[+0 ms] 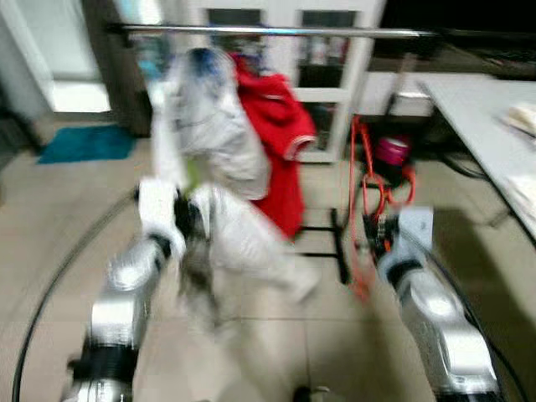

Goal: Hang hanger

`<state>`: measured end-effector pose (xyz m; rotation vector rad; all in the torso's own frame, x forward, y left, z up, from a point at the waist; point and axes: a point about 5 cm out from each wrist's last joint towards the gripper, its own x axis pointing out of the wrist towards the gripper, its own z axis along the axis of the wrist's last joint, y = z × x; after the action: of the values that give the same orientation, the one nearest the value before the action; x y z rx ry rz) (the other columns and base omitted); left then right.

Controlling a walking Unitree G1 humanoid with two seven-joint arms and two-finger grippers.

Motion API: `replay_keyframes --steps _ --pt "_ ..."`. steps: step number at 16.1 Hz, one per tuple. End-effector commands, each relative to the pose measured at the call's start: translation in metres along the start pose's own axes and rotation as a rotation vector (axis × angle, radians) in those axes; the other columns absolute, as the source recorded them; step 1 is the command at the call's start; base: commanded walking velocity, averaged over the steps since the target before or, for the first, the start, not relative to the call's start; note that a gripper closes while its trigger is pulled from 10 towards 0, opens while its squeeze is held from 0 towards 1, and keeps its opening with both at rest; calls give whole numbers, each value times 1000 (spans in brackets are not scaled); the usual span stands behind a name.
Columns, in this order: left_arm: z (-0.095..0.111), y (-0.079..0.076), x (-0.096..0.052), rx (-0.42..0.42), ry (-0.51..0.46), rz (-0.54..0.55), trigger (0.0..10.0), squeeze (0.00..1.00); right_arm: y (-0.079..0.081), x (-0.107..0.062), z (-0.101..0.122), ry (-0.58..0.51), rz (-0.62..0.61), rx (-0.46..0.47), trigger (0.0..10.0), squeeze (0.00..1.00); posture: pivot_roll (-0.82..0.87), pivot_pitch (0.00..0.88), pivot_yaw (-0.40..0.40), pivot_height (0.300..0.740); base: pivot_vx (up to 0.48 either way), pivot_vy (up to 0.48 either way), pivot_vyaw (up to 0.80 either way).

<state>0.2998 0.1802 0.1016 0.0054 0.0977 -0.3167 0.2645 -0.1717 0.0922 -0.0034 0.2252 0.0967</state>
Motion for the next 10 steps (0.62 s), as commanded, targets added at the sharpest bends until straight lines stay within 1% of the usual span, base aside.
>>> replay_keyframes --steps 1,2,3,4,6,7,9,10 --pt "17 -8 4 31 -62 -17 10000 0 4 -1 10 -53 8 -61 10000 0 -102 19 4 740 0 0 -800" --pt "15 -14 1 32 -57 -17 10000 0 5 -4 11 -69 16 -71 10000 0 -107 20 0 740 0 0 -800" --pt "16 -17 0 35 -59 -19 10000 0 4 -5 13 -79 9 -76 10000 0 -107 20 0 740 0 0 -800" --pt "20 -23 -1 32 -84 -26 10000 0 3 -7 15 -116 -20 -75 10000 0 -110 20 -3 740 0 0 -800" --pt "23 -24 -2 46 -95 -14 10000 0 1 -8 20 -157 -64 -135 10000 0 -110 20 -4 740 0 0 -800" --pt "26 -24 -2 54 -116 14 10000 0 -3 -9 25 -203 -131 -192 10000 0 -112 20 -2 740 0 0 -800" --pt "29 -22 -1 73 -139 40 10000 0 -3 -10 31 -276 -199 -108 10000 0 -114 19 1 740 0 0 -800" --pt "30 -22 -1 72 -148 42 10000 0 -1 -9 34 -289 -192 -89 10000 0 -111 19 2 740 0 0 -800"
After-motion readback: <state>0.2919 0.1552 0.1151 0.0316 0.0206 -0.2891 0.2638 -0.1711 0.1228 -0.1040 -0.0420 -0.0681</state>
